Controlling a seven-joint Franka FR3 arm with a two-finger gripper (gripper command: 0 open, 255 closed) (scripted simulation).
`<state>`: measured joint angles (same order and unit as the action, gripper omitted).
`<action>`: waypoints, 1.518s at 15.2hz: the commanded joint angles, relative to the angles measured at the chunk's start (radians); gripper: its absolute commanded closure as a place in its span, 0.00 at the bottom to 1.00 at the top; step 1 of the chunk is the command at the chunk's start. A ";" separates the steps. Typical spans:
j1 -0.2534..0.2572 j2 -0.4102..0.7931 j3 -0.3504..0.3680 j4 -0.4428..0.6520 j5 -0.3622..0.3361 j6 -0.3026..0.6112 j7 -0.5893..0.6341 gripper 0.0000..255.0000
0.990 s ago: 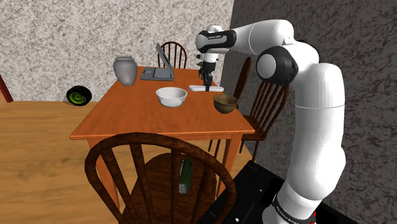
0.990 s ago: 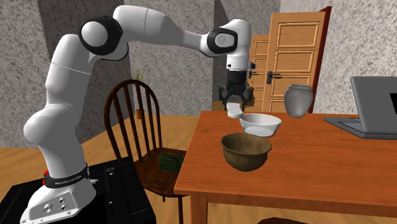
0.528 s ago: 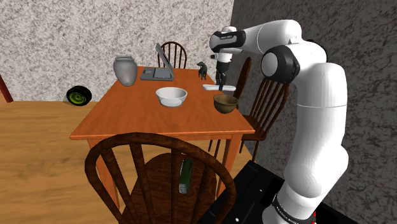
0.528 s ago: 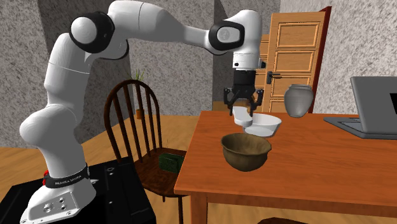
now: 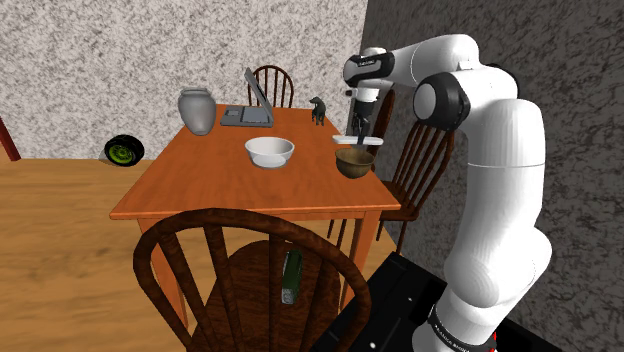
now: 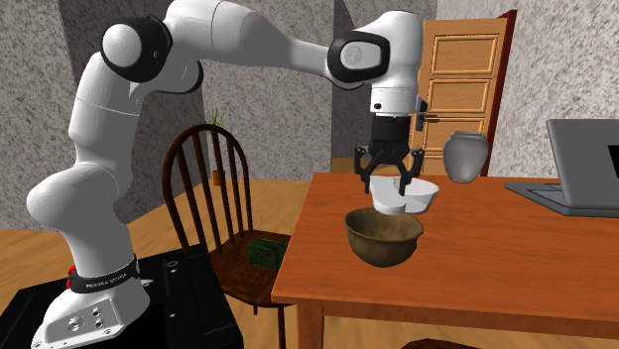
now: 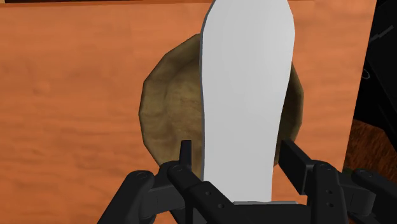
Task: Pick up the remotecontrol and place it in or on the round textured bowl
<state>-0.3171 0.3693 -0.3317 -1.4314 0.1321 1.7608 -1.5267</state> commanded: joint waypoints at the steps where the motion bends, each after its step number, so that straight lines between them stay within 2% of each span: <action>1: 0.000 0.002 0.000 -0.024 0.001 0.027 -0.003 1.00; 10: 0.004 0.018 0.005 -0.127 0.010 0.144 -0.011 1.00; 18: 0.004 0.018 0.005 -0.127 0.010 0.144 -0.011 1.00; 19: 0.004 0.018 0.005 -0.127 0.010 0.144 -0.012 0.00; 23: 0.003 0.020 0.005 -0.125 0.010 0.144 -0.013 0.00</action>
<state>-0.3140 0.3888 -0.3271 -1.5564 0.1422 1.9045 -1.5391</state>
